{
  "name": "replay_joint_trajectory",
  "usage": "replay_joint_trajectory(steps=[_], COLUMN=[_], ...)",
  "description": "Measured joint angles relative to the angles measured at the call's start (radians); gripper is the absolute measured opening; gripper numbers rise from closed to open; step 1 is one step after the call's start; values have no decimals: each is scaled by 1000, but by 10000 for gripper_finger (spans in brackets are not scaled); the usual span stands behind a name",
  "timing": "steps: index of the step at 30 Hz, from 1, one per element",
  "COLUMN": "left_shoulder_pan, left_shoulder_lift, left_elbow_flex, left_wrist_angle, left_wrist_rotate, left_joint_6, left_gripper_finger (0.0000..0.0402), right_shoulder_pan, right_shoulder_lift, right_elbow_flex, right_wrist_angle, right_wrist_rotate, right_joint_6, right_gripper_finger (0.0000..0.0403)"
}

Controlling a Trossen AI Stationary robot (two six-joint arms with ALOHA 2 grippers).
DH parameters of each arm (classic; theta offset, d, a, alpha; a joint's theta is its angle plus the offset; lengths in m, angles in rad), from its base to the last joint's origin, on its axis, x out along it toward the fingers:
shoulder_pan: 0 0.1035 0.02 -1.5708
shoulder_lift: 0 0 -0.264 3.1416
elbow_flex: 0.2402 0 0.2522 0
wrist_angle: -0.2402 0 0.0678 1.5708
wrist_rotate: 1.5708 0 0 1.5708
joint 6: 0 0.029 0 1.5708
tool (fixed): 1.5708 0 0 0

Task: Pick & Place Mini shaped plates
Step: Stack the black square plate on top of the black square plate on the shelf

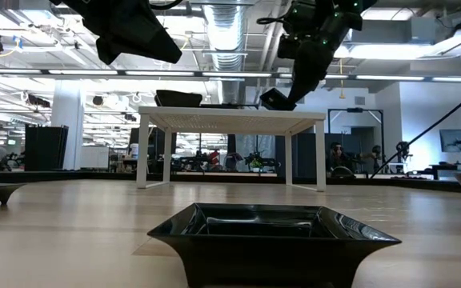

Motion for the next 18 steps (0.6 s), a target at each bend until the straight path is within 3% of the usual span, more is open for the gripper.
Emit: replay_joint_trajectory(steps=[10,18], left_shoulder_pan=[0,0], left_shoulder_lift=[0,0], left_elbow_flex=[0,0], left_wrist_angle=[0,0], left_wrist_rotate=[0,0], left_joint_6=[0,0], left_gripper_finger=[35,35], right_shoulder_pan=[0,20], right_shoulder_lift=[0,-5], right_elbow_flex=[0,76], right_wrist_angle=[14,-59], right_wrist_rotate=[3,3], right_joint_6=[-3,-27], right_gripper_finger=[84,102])
